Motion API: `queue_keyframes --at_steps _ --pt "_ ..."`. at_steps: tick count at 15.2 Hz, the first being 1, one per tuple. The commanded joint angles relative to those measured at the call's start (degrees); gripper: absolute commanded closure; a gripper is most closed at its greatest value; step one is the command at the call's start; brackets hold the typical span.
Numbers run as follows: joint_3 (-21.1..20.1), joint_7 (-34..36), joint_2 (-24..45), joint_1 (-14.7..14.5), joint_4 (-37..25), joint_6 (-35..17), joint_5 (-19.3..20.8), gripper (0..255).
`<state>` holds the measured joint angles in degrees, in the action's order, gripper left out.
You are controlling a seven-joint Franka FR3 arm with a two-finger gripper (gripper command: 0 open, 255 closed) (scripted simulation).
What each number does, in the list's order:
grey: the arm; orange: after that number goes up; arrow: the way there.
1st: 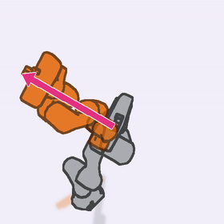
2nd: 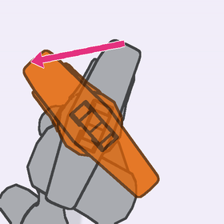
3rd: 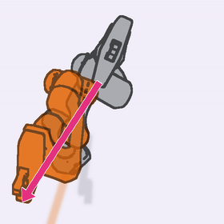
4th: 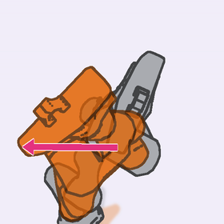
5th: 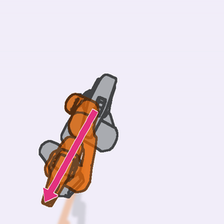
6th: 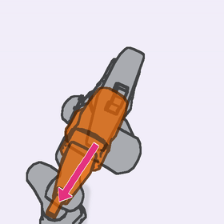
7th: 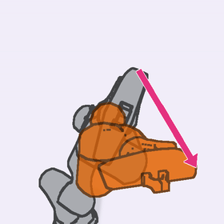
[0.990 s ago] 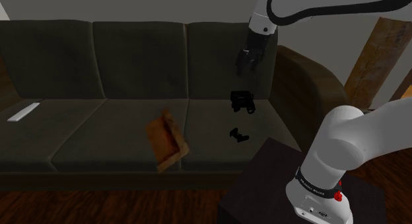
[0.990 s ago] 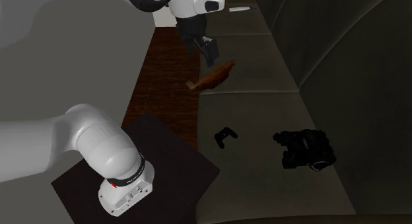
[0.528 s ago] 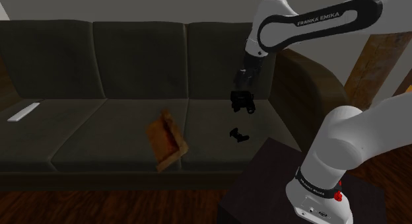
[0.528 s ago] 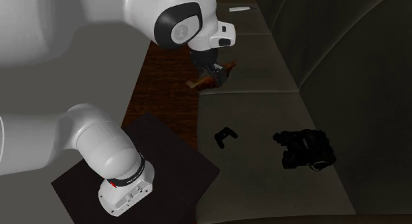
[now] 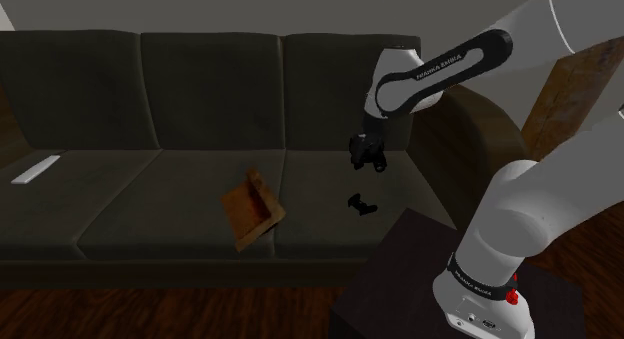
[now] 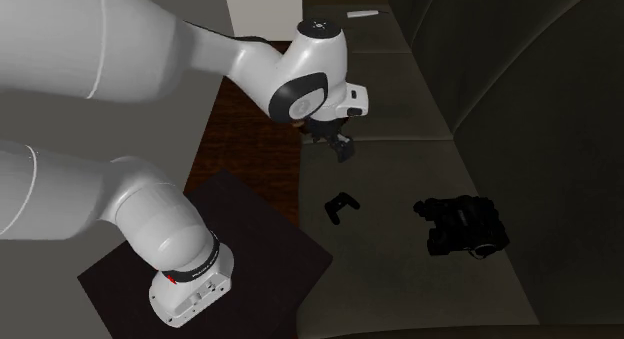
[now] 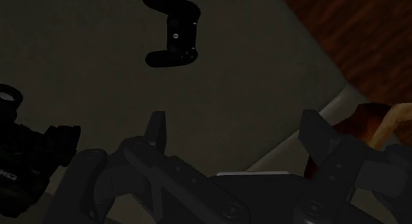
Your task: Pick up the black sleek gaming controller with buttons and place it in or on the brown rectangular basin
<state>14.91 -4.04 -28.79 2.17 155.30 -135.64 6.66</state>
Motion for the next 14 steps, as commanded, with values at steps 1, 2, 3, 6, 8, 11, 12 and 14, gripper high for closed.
queue_keyframes --at_steps 1,2,3,6,8,11,12,14 --pt "1.7 -1.7 3.7 0.0 1.2 -4.5 -0.1 0" --pt "2.5 -2.4 5.8 -0.2 1.5 -6.7 -0.4 0" --pt "3.3 -3.3 8.0 -0.4 1.6 -8.8 -0.9 0" --pt "5.9 -6.8 15.1 -1.8 1.7 -15.2 -3.5 0" --pt "7.7 -10.2 20.3 -3.3 1.2 -19.2 -7.0 0" --pt "9.6 -18.5 28.7 -5.7 -0.2 -24.5 -16.5 0" --pt "9.3 -22.2 31.6 -5.9 -1.0 -26.0 -21.0 0" --pt "6.9 -30.1 37.4 -4.6 -3.0 -28.2 -30.6 0"
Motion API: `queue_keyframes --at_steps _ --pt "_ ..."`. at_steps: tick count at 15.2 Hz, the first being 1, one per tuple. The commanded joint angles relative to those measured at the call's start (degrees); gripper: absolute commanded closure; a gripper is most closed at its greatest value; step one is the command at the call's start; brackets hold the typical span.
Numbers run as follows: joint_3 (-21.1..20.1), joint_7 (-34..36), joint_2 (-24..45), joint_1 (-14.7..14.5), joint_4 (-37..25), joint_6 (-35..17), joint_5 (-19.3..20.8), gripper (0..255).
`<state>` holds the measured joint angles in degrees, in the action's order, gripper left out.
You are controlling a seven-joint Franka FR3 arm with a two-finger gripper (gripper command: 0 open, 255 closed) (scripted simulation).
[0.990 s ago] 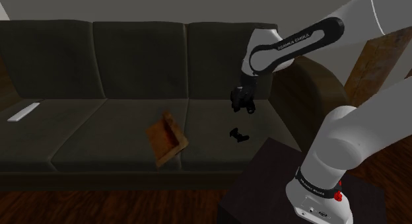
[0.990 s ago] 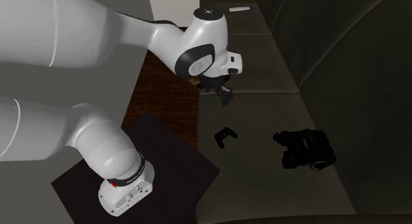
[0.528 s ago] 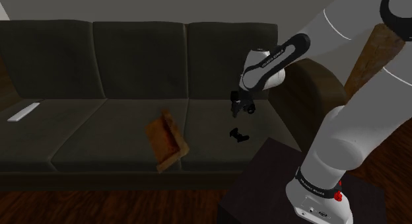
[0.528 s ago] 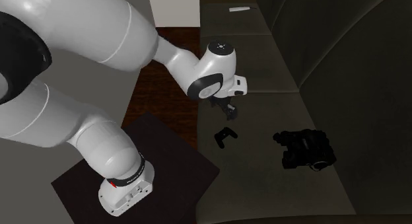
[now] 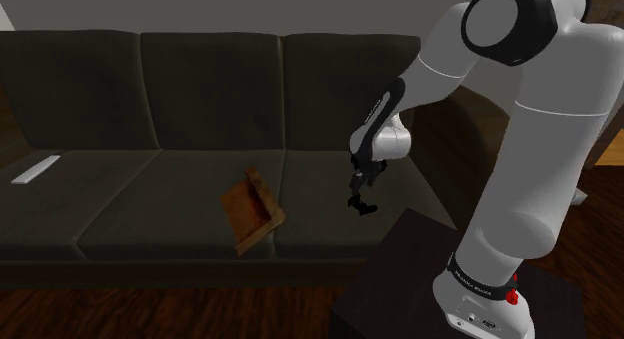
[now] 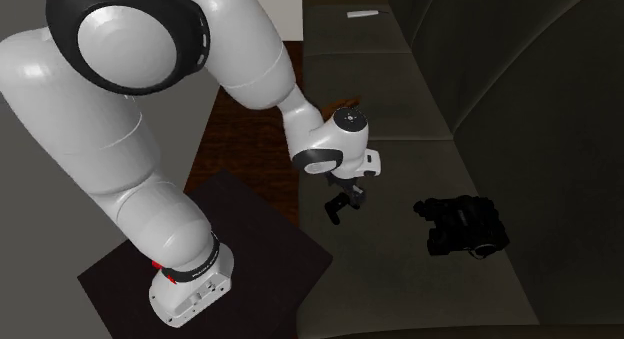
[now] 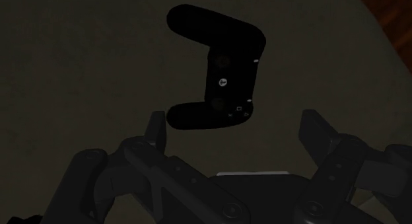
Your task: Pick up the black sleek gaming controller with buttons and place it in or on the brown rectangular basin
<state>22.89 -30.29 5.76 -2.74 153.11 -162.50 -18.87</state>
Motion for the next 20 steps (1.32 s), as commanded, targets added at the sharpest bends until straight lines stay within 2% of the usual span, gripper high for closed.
queue_keyframes --at_steps 1,2,9,17,18,20 --pt "-3.1 -7.5 5.7 1.9 -2.0 -2.3 -9.3 0" --pt "-3.9 -7.9 6.2 2.7 -2.2 -2.6 -9.7 0" --pt "-12.4 -16.4 13.9 8.9 -5.4 -7.1 -20.3 0" --pt "-12.5 -16.3 13.9 9.0 -5.3 -7.1 -20.2 0" --pt "-12.5 -16.3 13.9 9.0 -5.3 -7.1 -20.2 255" --pt "-12.5 -16.3 13.9 9.0 -5.3 -7.1 -20.2 255"
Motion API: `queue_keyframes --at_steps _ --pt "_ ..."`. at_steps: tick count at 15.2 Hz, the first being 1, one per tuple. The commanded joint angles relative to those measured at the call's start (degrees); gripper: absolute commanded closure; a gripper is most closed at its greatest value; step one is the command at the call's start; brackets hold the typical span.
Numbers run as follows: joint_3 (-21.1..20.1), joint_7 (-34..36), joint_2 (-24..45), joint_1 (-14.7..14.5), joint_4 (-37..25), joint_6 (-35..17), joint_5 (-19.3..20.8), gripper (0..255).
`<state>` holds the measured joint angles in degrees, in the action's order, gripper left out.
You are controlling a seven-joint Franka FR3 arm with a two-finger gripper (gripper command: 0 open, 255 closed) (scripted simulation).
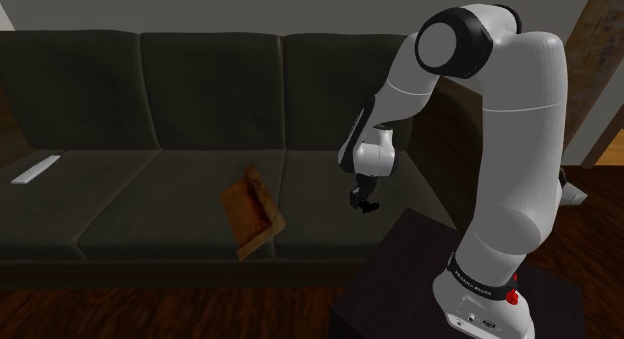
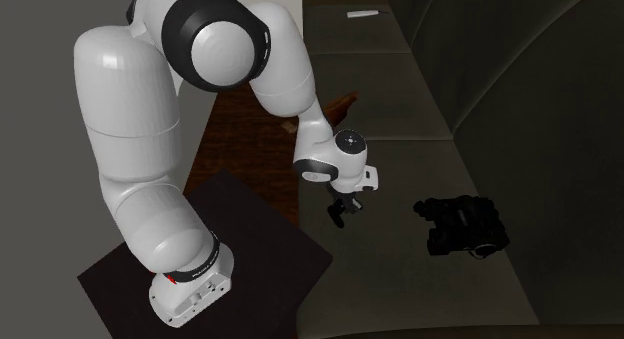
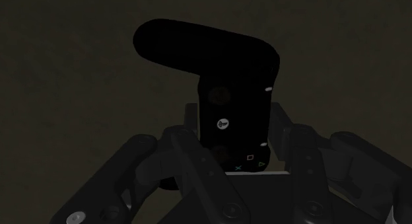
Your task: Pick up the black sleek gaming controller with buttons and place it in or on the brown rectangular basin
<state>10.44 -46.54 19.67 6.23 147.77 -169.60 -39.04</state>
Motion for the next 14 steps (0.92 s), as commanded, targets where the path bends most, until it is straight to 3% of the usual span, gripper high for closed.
queue_keyframes --at_steps 1,7,14 --pt "0.0 0.0 0.0 0.0 0.0 0.0 0.0 255" --pt "0.0 0.0 0.0 0.0 0.0 0.0 0.0 255" --pt "8.1 8.0 -6.9 -6.3 2.5 4.4 9.6 255"
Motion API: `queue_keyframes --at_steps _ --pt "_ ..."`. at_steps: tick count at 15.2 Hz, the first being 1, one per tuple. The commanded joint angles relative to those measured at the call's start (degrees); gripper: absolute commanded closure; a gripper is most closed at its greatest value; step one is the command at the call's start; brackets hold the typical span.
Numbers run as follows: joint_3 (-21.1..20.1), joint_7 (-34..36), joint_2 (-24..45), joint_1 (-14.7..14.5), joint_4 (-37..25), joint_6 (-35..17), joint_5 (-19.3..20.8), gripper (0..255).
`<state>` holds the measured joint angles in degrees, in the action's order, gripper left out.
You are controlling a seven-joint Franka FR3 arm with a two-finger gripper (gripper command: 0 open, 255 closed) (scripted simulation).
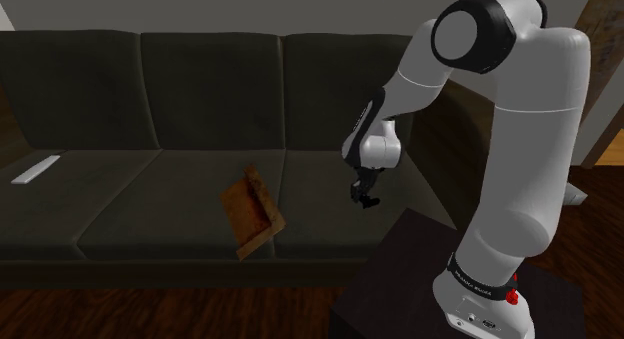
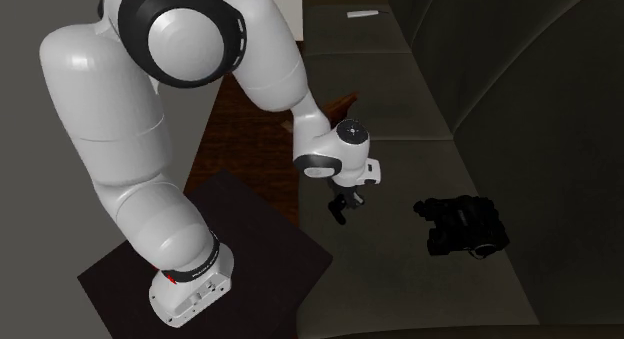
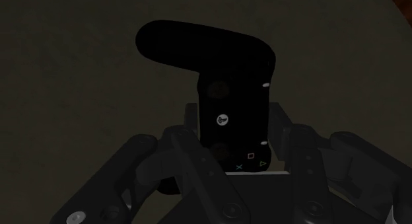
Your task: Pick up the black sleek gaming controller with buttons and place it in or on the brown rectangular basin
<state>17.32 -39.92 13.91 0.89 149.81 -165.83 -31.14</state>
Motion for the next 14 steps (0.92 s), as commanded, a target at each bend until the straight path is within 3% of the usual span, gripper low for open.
queue_keyframes --at_steps 1,7,14 --pt "2.3 2.6 -2.1 -1.7 0.7 1.3 3.3 255" --pt "7.5 10.5 -8.3 -4.9 2.0 5.3 13.5 255" --pt "9.8 18.5 -15.3 -5.1 2.3 10.8 24.2 255"
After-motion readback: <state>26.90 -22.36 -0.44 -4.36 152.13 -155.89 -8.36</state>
